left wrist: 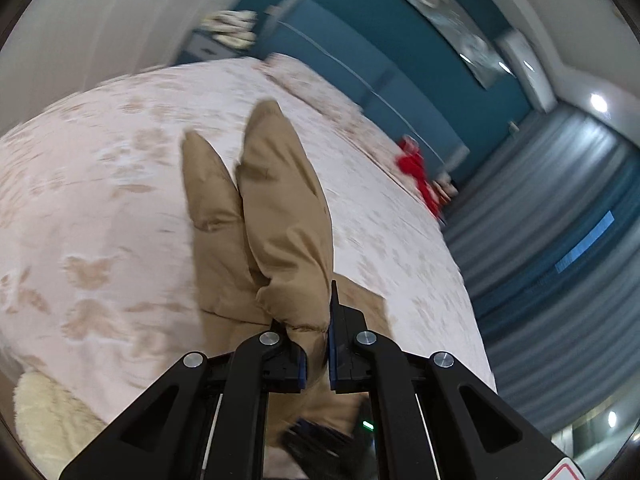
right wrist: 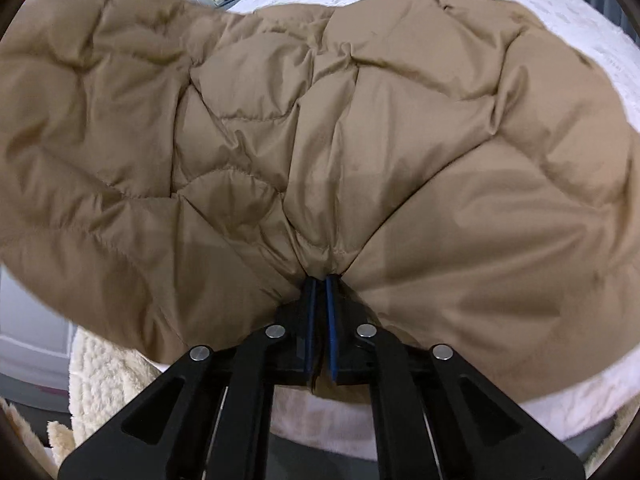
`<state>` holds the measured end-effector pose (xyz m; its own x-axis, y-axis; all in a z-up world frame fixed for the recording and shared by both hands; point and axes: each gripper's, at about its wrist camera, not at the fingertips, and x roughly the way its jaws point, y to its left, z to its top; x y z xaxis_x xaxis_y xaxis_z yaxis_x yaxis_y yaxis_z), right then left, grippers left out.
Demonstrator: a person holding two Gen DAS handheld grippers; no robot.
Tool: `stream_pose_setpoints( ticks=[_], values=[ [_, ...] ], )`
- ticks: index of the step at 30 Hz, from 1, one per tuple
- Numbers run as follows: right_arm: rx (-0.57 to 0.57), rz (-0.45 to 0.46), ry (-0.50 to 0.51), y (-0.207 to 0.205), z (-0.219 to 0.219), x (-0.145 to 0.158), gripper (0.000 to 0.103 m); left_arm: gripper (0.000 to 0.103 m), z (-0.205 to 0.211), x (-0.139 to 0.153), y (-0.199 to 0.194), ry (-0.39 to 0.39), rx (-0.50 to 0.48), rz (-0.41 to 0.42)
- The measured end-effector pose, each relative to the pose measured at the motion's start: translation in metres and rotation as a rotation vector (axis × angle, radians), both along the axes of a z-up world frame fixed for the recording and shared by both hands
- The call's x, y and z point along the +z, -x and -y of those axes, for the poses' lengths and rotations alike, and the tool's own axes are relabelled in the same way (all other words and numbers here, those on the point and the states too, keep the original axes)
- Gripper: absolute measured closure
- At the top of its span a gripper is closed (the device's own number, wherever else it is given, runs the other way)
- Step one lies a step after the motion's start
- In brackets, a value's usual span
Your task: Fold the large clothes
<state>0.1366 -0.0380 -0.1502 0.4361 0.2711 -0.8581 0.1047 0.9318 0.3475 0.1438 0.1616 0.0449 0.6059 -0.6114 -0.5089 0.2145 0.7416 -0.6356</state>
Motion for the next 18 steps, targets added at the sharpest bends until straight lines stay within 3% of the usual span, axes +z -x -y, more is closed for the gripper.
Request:
stream_pose_setpoints(
  ticks=[6,12,18],
  values=[
    [-0.060,-0.028,-0.250,0.019,0.059,0.016,0.099,0.099,0.082,0.007,0.011,-0.060,-0.202,0.032],
    [-0.146,-0.008,-0.100,0.064,0.137,0.061,0.099,0.099,0.151,-0.020,0.016,-0.129,-0.335,-0.015],
    [-0.215,-0.027,0.049,0.099,0.180,0.078,0.099,0.099,0.214,-0.070,0.030,-0.256,-0.454,-0.097]
  ],
)
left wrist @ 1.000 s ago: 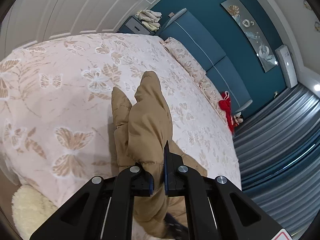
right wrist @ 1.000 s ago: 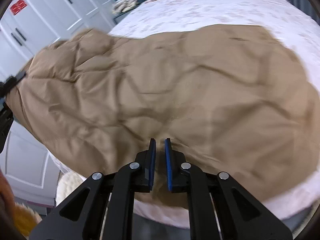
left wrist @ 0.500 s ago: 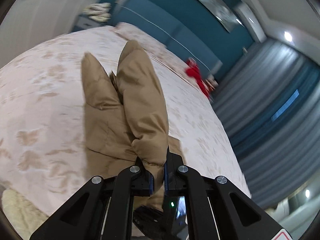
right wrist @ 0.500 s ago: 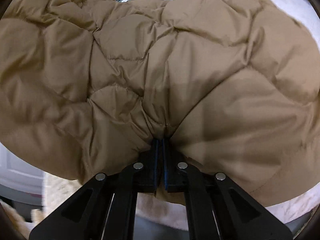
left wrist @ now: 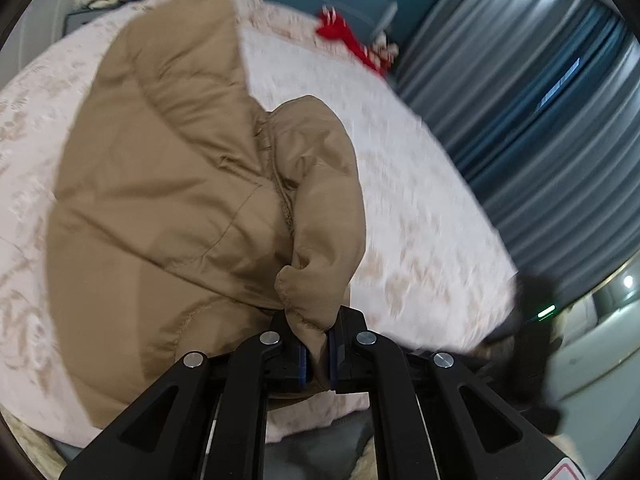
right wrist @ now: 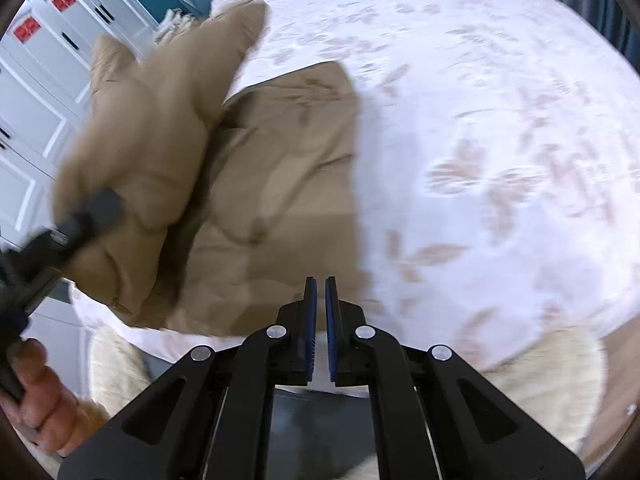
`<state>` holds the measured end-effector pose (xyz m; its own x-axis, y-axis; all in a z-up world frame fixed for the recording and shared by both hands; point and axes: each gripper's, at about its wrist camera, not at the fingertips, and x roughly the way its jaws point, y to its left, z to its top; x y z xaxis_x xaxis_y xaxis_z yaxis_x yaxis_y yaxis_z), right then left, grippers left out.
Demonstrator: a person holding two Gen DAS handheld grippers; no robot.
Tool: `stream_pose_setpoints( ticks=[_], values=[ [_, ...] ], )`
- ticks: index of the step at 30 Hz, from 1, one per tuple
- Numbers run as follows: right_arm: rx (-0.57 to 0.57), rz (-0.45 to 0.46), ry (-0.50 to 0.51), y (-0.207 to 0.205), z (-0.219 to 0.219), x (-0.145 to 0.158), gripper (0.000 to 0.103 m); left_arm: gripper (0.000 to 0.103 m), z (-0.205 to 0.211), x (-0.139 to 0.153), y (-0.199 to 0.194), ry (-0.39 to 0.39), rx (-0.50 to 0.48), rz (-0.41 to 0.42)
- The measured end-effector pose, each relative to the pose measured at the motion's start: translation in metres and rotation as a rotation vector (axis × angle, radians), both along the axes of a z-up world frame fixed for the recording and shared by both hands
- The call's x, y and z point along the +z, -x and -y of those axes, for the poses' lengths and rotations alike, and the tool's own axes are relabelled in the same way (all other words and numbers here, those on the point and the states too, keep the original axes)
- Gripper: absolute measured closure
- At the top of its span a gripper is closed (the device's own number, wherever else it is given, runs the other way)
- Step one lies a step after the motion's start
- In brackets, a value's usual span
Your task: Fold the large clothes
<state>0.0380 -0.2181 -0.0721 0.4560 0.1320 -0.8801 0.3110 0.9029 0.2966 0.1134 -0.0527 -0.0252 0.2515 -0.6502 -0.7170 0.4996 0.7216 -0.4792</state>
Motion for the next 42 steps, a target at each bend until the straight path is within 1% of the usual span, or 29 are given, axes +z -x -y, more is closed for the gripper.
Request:
stream_pose_setpoints(
  ticks=[2,5,7,8,10,12,15,18,19,20,21,22,23,24,25,27,28,29,30,31,32,33,34,37,40,42],
  values=[
    [-0.003,-0.014,0.046,0.007,0.006,0.006,0.099,0.099,0.013,-0.016,0.006,-0.042,-0.025,-0.018],
    [-0.003,-0.023,0.087,0.011,0.011,0.006,0.098,0.099,0.031,-0.037,0.017,-0.105,-0.057,-0.036],
    [-0.005,-0.020,0.088,0.021,0.017,0.006,0.098,0.099,0.041,-0.045,0.021,-0.141,-0.071,-0.035],
    [-0.007,-0.018,0.088,0.010,0.012,0.011,0.098,0.099,0.043,-0.048,0.021,-0.157,-0.076,-0.032],
    [-0.010,-0.012,0.086,0.010,0.013,0.015,0.098,0.099,0.043,-0.055,0.023,-0.184,-0.079,-0.031],
    [-0.015,-0.011,0.085,0.010,0.017,0.014,0.098,0.098,0.043,-0.054,0.026,-0.207,-0.078,-0.028],
    [-0.017,-0.008,0.094,0.011,0.016,0.023,0.098,0.094,0.040,-0.045,0.028,-0.260,-0.075,-0.007],
    [-0.006,0.001,0.104,0.013,0.013,0.027,0.096,0.090,0.044,-0.028,0.038,-0.302,-0.062,0.033],
    [-0.003,0.004,0.113,0.013,0.011,0.030,0.095,0.086,0.042,-0.020,0.043,-0.314,-0.058,0.057],
    [0.001,0.009,0.124,0.014,0.009,0.033,0.089,0.078,0.042,-0.014,0.046,-0.319,-0.054,0.068],
    [0.006,0.016,0.135,0.015,0.007,0.036,0.084,0.073,0.044,-0.011,0.050,-0.317,-0.049,0.074],
    [0.009,0.024,0.145,0.017,0.005,0.040,0.082,0.064,0.039,-0.002,0.054,-0.308,-0.039,0.075],
    [0.012,0.032,0.153,0.018,0.004,0.043,0.080,0.058,0.031,0.007,0.055,-0.295,-0.027,0.074],
    [0.015,0.037,0.159,0.019,0.003,0.046,0.080,0.056,0.027,0.011,0.057,-0.282,-0.015,0.073],
    [0.018,0.045,0.164,0.021,0.001,0.051,0.079,0.054,0.016,0.023,0.058,-0.256,0.007,0.075],
    [0.026,0.055,0.173,0.022,-0.003,0.058,0.077,0.053,0.005,0.040,0.057,-0.236,0.049,0.089],
    [0.034,0.061,0.178,0.023,-0.007,0.062,0.075,0.052,0.000,0.046,0.055,-0.241,0.082,0.112],
    [0.043,0.067,0.181,0.023,-0.011,0.066,0.071,0.052,-0.013,0.055,0.049,-0.272,0.143,0.149],
    [0.060,0.078,0.184,0.022,-0.018,0.072,0.068,0.052,-0.016,0.059,0.044,-0.297,0.180,0.171],
    [0.073,0.086,0.185,0.021,-0.023,0.075,0.067,0.052,-0.025,0.062,0.037,-0.327,0.227,0.195],
    [0.086,0.096,0.186,0.020,-0.030,0.079,0.066,0.052,-0.034,0.062,0.027,-0.366,0.284,0.219],
    [0.101,0.105,0.185,0.018,-0.037,0.083,0.065,0.052,-0.041,0.061,0.018,-0.393,0.321,0.225],
    [0.123,0.113,0.184,0.013,-0.047,0.087,0.065,0.052,-0.048,0.056,0.005,-0.409,0.353,0.211],
    [0.151,0.128,0.192,-0.002,-0.068,0.092,0.063,0.052,-0.054,0.041,-0.015,-0.454,0.399,0.191],
    [0.154,0.137,0.184,-0.017,-0.083,0.093,0.062,0.052,-0.055,0.025,-0.024,-0.480,0.404,0.164],
    [0.156,0.137,0.182,-0.025,-0.091,0.091,0.056,0.052,-0.057,0.019,-0.029,-0.501,0.409,0.153]
  ],
)
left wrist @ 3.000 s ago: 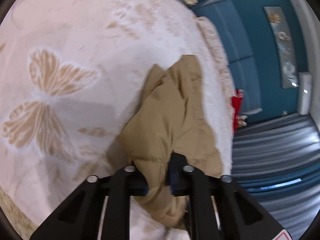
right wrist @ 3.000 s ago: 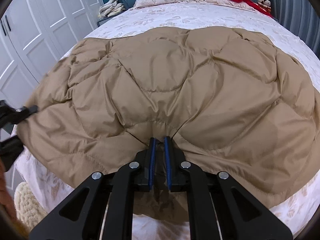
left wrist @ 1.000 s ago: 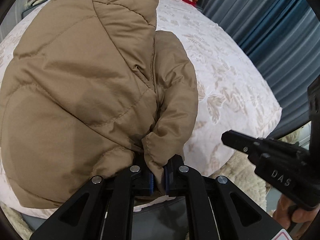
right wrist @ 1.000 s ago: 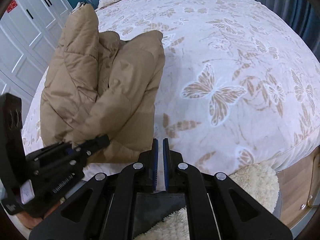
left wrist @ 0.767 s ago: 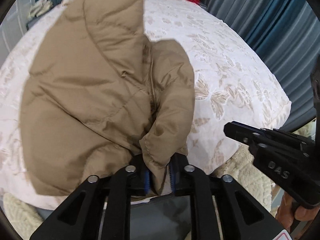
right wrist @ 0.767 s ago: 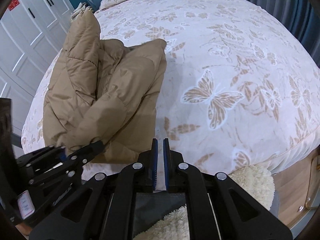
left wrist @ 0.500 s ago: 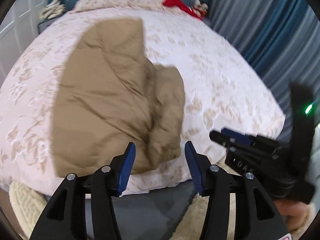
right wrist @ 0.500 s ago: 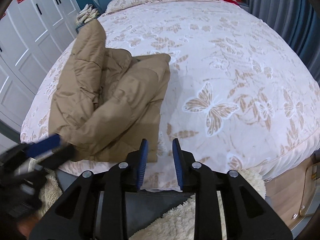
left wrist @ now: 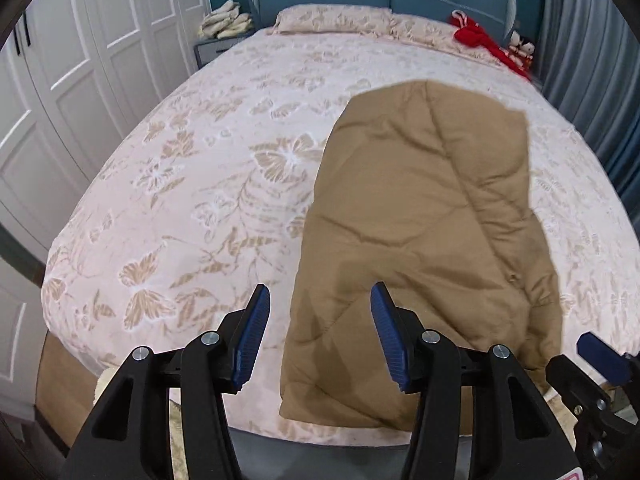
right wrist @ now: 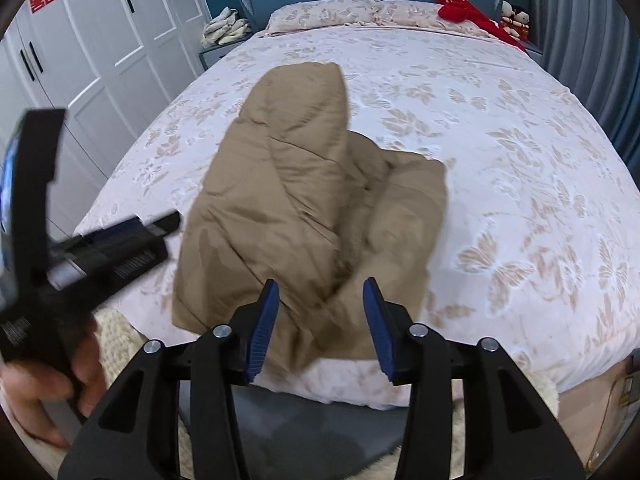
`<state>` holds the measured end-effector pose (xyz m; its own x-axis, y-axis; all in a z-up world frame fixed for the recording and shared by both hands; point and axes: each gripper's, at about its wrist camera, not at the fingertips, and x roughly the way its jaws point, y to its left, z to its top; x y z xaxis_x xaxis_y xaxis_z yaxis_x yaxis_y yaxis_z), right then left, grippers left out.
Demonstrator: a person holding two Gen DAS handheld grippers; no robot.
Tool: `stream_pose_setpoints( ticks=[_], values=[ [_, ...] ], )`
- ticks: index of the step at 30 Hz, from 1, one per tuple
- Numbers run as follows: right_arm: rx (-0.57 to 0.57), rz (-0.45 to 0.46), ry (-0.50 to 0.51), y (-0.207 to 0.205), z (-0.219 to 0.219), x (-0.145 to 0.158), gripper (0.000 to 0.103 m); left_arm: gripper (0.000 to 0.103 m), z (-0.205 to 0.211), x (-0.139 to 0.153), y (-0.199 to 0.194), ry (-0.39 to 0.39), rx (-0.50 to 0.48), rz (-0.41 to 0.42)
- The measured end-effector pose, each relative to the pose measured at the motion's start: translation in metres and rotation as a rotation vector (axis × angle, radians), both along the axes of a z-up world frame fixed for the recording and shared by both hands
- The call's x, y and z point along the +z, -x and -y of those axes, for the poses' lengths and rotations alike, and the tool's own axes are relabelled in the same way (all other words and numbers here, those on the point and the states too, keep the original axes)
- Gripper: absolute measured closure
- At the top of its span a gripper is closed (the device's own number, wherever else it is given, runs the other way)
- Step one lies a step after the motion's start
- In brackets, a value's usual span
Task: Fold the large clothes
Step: 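Fold the coat over onto itself and open both grippers, then grasp the tan coat's folded end with both grippers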
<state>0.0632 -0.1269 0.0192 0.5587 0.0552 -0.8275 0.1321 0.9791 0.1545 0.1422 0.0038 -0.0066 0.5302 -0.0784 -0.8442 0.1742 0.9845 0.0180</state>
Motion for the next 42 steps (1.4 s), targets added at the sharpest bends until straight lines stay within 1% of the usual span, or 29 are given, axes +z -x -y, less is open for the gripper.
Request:
stream_pose_setpoints(
  ticks=[2,6,8,10,11,12,13,14,17,22,25,26,27,34,37,38,39,41,42],
  values=[
    [0.005,-0.025,0.029,-0.008,-0.008,-0.008,0.055,0.052,-0.001,-0.006,-0.001,-0.017,0.000,-0.015],
    [-0.001,-0.105,0.060,-0.018,-0.013,-0.035,0.056,0.052,-0.002,-0.018,-0.005,-0.030,0.010,-0.048],
    [-0.007,-0.126,0.086,-0.019,-0.012,-0.045,0.056,0.052,0.000,-0.021,-0.006,-0.030,0.007,-0.053],
    [-0.019,-0.138,0.087,-0.018,-0.007,-0.054,0.058,0.052,0.003,-0.023,-0.006,-0.037,-0.001,-0.055],
    [-0.030,-0.145,0.083,-0.018,-0.003,-0.060,0.063,0.052,0.005,-0.024,-0.006,-0.042,-0.004,-0.055],
    [-0.041,-0.152,0.087,-0.018,0.001,-0.065,0.071,0.052,0.007,-0.024,-0.006,-0.044,-0.005,-0.056],
    [-0.048,-0.156,0.088,-0.018,0.005,-0.068,0.077,0.052,0.008,-0.025,-0.007,-0.044,-0.008,-0.057],
    [-0.058,-0.164,0.087,-0.018,0.010,-0.073,0.087,0.052,0.011,-0.026,-0.006,-0.048,-0.012,-0.057],
    [-0.063,-0.164,0.051,-0.016,0.020,-0.080,0.090,0.052,0.016,-0.028,-0.007,-0.051,-0.022,-0.059],
    [-0.069,-0.169,-0.012,-0.016,0.030,-0.076,0.087,0.053,0.024,-0.034,-0.008,-0.065,-0.034,-0.057],
    [-0.080,-0.160,-0.038,-0.020,0.032,-0.070,0.080,0.053,0.026,-0.037,-0.010,-0.073,-0.034,-0.059],
    [-0.084,-0.155,-0.044,-0.022,0.032,-0.069,0.076,0.053,0.027,-0.038,-0.010,-0.074,-0.033,-0.059],
    [-0.088,-0.152,-0.046,-0.024,0.032,-0.068,0.074,0.053,0.027,-0.038,-0.010,-0.077,-0.034,-0.059],
    [-0.081,-0.149,-0.026,-0.040,0.024,-0.070,0.071,0.053,0.027,-0.039,-0.014,-0.077,-0.028,-0.067],
    [-0.096,-0.127,-0.042,-0.036,0.027,-0.062,0.071,0.053,0.028,-0.038,-0.014,-0.080,-0.032,-0.067],
    [-0.102,-0.117,-0.050,-0.035,0.029,-0.058,0.069,0.053,0.028,-0.039,-0.014,-0.082,-0.034,-0.066],
    [-0.105,-0.108,-0.062,-0.033,0.031,-0.055,0.064,0.053,0.028,-0.039,-0.014,-0.083,-0.034,-0.064],
    [-0.100,-0.093,-0.098,-0.035,0.032,-0.053,0.058,0.053,0.028,-0.040,-0.014,-0.086,-0.032,-0.062],
    [-0.101,-0.094,-0.098,-0.037,0.031,-0.055,0.057,0.053,0.028,-0.039,-0.013,-0.086,-0.033,-0.062]
  ],
)
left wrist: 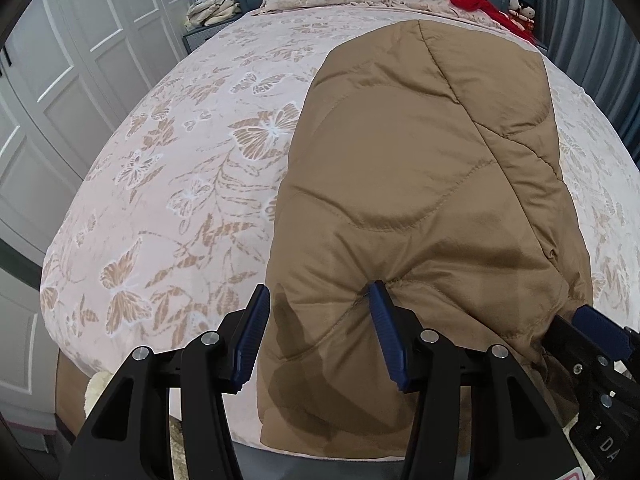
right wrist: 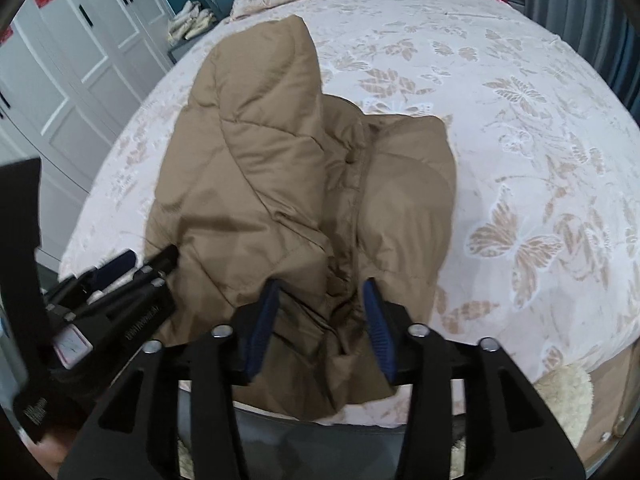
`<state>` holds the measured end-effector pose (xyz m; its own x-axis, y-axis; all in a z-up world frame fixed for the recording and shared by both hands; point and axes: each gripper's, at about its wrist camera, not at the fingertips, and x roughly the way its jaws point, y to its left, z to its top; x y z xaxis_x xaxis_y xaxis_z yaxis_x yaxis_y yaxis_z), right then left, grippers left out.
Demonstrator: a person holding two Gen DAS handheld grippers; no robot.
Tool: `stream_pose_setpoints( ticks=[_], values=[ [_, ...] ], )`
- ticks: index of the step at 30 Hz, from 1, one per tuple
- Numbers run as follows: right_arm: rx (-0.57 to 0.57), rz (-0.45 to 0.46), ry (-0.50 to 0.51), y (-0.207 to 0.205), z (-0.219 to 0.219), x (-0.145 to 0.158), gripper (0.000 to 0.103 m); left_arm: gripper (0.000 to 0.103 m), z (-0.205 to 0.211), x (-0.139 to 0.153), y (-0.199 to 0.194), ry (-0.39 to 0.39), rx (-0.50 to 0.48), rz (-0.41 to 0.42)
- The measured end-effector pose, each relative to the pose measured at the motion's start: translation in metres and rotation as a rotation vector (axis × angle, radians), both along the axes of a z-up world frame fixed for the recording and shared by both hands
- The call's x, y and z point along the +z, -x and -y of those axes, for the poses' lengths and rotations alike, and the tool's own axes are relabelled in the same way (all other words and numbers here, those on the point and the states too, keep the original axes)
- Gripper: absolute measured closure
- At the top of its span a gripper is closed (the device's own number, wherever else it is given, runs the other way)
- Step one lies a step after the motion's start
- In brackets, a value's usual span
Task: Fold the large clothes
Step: 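Grasp the tan coat's folded end with both grippers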
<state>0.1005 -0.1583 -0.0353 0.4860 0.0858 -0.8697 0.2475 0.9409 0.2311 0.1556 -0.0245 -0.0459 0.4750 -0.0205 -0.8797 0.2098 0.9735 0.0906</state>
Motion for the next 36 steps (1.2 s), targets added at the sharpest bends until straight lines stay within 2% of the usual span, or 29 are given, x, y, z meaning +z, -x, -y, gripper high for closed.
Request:
stream_pose_setpoints(
  ticks=[3,4,5,8,12,15,18,21,29,36],
  values=[
    [0.006,-0.012,0.013,-0.008,-0.003,-0.010,0.059,0.053,-0.001,0.000,0.000,0.001,0.000,-0.003],
    [0.013,-0.016,0.006,-0.012,-0.005,-0.015,0.065,0.054,-0.001,0.000,-0.001,0.003,0.002,-0.004],
    [0.024,-0.013,-0.003,-0.014,-0.005,-0.018,0.092,0.053,-0.004,0.002,-0.002,0.019,0.008,-0.011],
    [0.049,0.003,-0.006,-0.015,-0.004,-0.016,0.100,0.053,-0.013,0.014,-0.005,0.061,0.028,-0.006],
    [0.026,0.044,0.082,-0.006,0.010,0.003,0.101,0.054,-0.013,0.028,-0.010,0.070,0.018,0.030],
    [-0.017,-0.005,0.109,-0.008,0.028,-0.012,0.101,0.053,0.001,0.014,-0.018,0.054,0.001,0.002],
    [-0.022,-0.053,0.146,-0.013,0.032,-0.030,0.101,0.053,0.017,0.007,-0.019,0.031,-0.020,0.008],
    [-0.015,-0.077,0.147,-0.018,0.033,-0.042,0.101,0.054,0.027,0.003,-0.020,0.000,-0.027,0.022],
    [-0.020,-0.111,0.111,-0.020,0.037,-0.072,0.101,0.053,0.038,-0.020,-0.023,-0.015,-0.053,-0.006],
    [-0.018,-0.110,0.088,-0.022,0.040,-0.086,0.101,0.053,0.046,-0.037,-0.021,-0.039,-0.048,0.010]
  ],
)
